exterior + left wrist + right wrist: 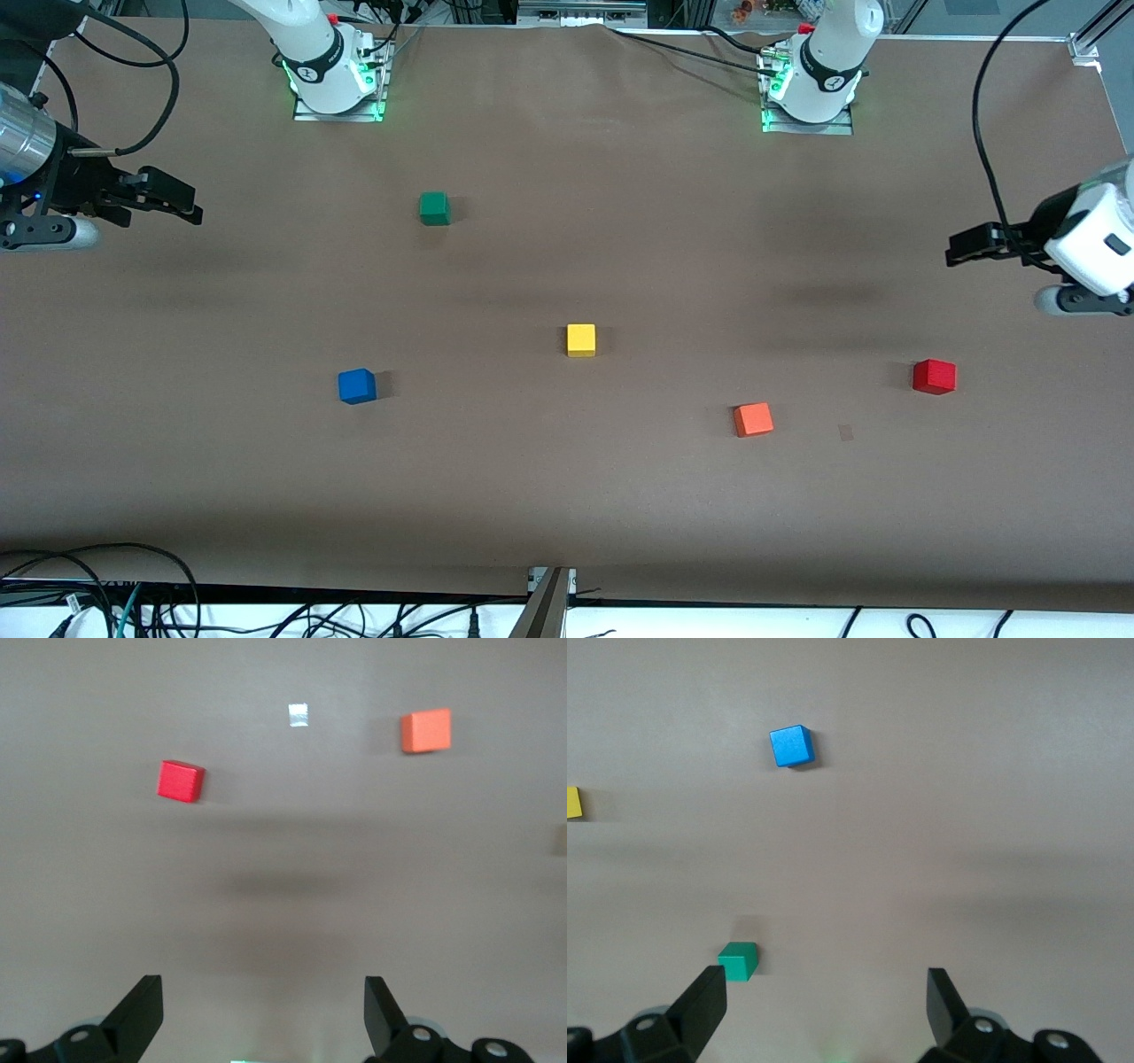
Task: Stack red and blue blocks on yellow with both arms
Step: 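Move the left gripper down over the red cube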
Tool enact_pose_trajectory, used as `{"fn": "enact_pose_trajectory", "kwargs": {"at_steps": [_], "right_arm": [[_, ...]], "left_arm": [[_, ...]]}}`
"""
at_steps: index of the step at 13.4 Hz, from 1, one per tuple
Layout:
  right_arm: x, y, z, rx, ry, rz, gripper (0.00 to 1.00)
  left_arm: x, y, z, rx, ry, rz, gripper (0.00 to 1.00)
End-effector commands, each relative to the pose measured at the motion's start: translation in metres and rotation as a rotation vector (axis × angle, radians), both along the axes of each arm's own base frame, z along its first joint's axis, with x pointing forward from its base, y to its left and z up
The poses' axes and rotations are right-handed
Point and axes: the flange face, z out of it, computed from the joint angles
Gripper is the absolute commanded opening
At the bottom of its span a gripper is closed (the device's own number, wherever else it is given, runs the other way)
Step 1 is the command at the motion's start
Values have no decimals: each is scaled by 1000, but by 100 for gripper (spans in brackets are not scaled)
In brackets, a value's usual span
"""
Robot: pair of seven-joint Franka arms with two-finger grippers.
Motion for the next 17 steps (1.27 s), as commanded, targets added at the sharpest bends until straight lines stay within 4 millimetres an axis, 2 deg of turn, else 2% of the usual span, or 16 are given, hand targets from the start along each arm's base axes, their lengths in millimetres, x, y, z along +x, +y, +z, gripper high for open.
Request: {"fn": "enact_pose_trajectory", "kwargs": {"at_steps": [1, 3, 5, 6, 8, 11, 13, 17], "right_arm": [[12, -2, 4, -19, -18, 19, 100], [16, -1, 3, -30, -21, 15, 100], [16, 0, 2, -54, -16, 18, 100], [15, 2, -2, -60, -4, 20, 100], [16, 2, -3, -57, -2, 22, 100], [17, 2, -3, -50, -5, 33, 100], [18, 3, -3, -45, -13, 33, 100], [18, 3, -2, -45, -15, 33, 100]], "left_arm": [[19, 41, -21, 14, -16, 8, 100], [36, 72, -54, 41, -29, -89, 100], [41, 114, -93, 27, -8, -63, 100], [44, 121, -111, 12, 12, -98, 100], [51, 126, -151, -11, 9, -170, 100], [40, 135, -213, -13, -20, -182, 100], [28, 151, -249, -18, -62, -203, 100], [17, 147, -302, -25, -98, -242, 100]]}}
